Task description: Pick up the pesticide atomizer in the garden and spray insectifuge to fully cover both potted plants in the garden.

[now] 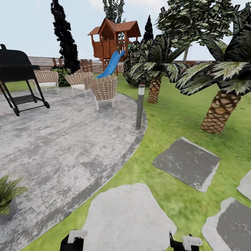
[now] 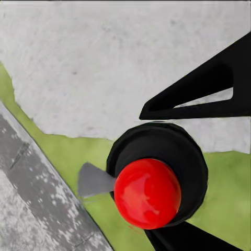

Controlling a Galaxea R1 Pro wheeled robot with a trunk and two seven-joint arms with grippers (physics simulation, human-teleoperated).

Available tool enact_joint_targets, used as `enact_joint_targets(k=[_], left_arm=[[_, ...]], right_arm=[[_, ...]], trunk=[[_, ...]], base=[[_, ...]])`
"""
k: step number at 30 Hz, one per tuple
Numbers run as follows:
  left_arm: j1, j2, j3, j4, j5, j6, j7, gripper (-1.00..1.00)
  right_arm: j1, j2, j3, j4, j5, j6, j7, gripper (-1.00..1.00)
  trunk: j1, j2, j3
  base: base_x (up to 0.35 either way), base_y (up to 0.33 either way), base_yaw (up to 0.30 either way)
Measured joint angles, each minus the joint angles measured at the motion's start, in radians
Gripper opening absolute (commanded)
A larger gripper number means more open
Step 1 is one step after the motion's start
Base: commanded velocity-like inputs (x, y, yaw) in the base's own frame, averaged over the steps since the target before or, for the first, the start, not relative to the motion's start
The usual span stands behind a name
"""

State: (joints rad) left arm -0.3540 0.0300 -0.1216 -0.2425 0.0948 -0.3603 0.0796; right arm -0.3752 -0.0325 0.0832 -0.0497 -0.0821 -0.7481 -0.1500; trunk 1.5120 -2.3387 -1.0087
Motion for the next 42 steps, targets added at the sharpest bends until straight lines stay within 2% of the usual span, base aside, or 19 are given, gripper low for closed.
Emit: enact_joint_targets(k=[35, 42], left_arm=[[0.000, 0.002, 0.000, 0.000, 0.000, 0.000, 0.001, -1.00], [0.000, 0.002, 0.000, -0.001, 0.000, 0.000, 0.007, -1.00]], right_arm=[[0.000, 0.000, -0.003, -0.002, -0.001, 0.001, -0.002, 1.00], [0.000, 0.000, -0.002, -0.002, -0.001, 0.000, -0.002, 1.00]], trunk=[[0.000, 0.000, 0.000], [0.000, 0.000, 0.000]], base=[[0.000, -0.006, -0.282], [0.160, -0.046, -0.268]])
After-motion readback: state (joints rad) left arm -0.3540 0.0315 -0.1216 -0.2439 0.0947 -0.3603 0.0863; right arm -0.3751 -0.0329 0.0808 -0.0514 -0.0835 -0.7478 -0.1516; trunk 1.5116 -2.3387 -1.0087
